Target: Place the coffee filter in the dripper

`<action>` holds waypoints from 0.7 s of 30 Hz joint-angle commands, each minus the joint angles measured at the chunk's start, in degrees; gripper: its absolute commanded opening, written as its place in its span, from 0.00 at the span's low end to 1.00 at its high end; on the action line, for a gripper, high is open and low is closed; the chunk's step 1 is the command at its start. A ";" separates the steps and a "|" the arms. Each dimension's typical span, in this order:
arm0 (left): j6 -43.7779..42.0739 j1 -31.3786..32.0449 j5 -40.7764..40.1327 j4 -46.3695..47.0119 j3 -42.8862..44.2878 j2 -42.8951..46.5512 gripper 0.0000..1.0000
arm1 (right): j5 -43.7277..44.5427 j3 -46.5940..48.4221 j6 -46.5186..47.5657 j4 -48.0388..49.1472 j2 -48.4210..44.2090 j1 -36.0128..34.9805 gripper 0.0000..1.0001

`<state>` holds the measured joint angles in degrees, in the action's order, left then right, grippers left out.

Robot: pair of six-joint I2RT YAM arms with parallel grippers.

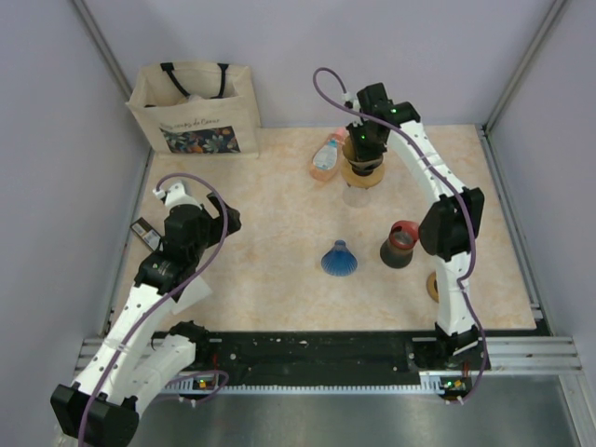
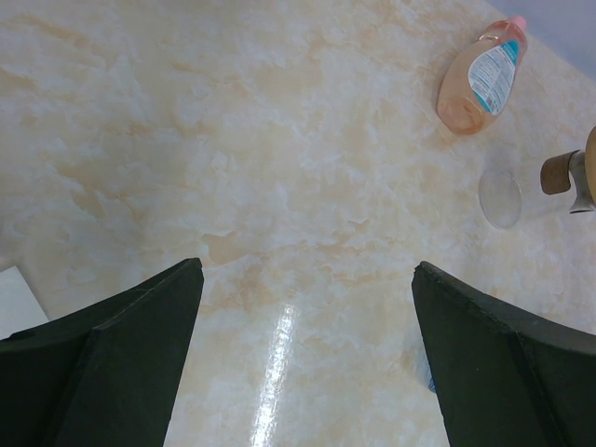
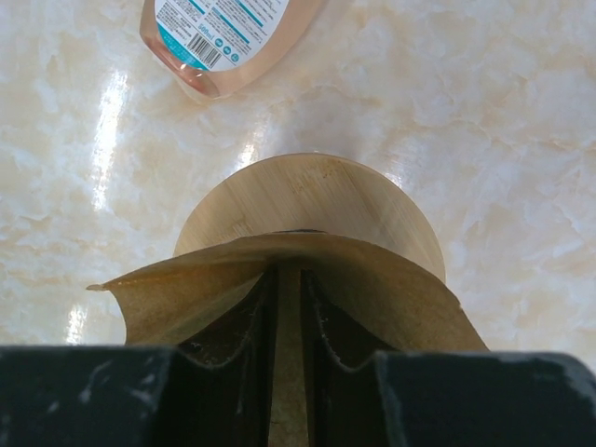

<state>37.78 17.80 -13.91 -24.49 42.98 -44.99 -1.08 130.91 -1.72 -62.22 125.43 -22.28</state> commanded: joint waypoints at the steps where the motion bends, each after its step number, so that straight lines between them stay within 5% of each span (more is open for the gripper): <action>1: -0.43 -0.31 0.20 1.64 0.08 1.05 0.99 | 0.82 0.22 -1.18 0.25 0.87 -0.83 0.17; 21: -0.51 -0.40 -0.33 1.29 -0.35 1.49 0.99 | 3.19 -2.15 -1.80 0.78 2.01 -0.83 0.17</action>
<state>37.78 17.65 -13.96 -24.49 42.94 -44.73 1.43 129.36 -2.79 -62.28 126.63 -22.37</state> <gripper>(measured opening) 0.990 0.166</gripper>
